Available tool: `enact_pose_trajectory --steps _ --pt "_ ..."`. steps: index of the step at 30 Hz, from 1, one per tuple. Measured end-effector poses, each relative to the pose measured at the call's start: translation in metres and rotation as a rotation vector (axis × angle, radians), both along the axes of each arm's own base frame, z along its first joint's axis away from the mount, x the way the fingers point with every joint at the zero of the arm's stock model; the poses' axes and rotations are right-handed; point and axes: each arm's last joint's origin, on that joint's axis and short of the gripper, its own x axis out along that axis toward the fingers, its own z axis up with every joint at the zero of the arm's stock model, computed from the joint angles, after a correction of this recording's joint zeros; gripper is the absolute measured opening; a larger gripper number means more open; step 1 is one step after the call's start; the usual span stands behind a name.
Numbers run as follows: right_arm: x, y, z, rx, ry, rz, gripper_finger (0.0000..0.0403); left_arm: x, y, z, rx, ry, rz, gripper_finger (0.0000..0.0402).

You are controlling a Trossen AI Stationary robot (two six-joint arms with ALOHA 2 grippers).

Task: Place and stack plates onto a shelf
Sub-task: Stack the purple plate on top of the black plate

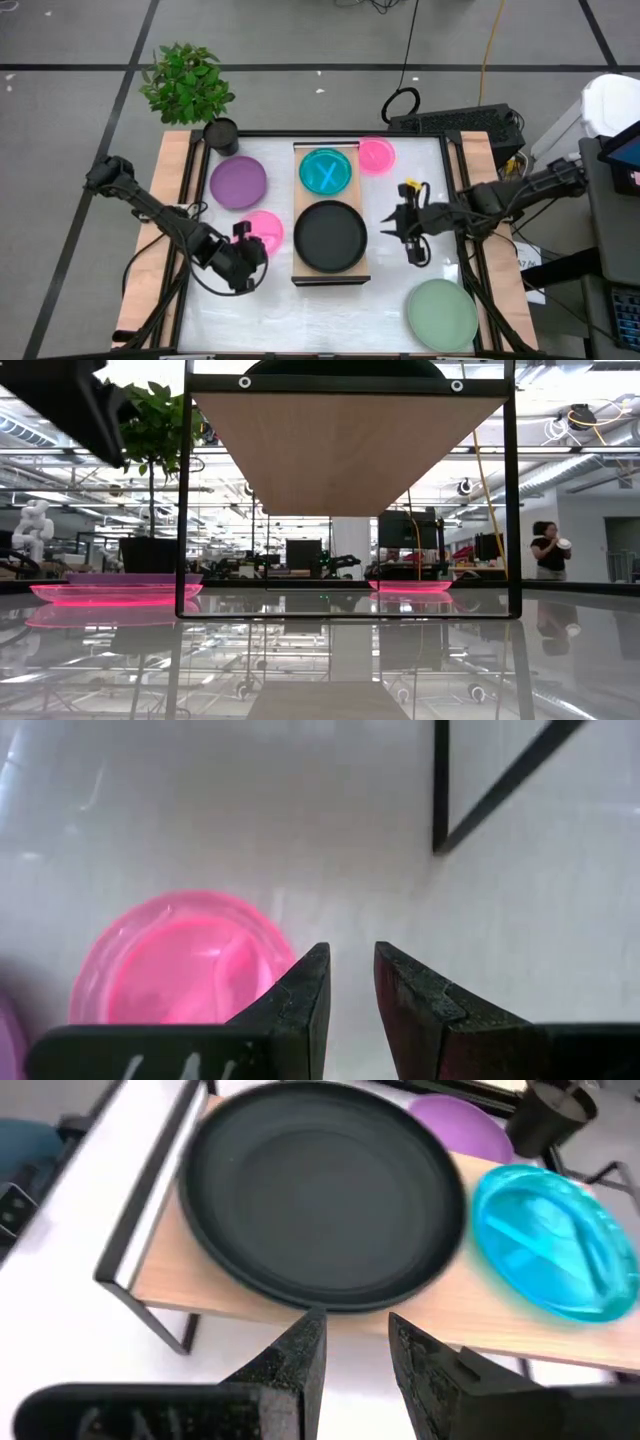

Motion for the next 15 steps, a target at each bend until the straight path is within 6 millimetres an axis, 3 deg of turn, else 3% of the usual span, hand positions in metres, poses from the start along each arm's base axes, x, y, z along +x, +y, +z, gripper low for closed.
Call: enact_pose_trajectory --steps 11,15 --pt "-0.019 0.017 -0.062 0.084 -0.062 0.065 0.0093 -0.007 -0.013 -0.013 0.038 0.088 -0.052 0.0088" --pt "-0.021 0.020 -0.069 0.099 -0.053 0.076 0.0093 -0.007 -0.013 -0.018 0.058 0.122 -0.042 0.0088"
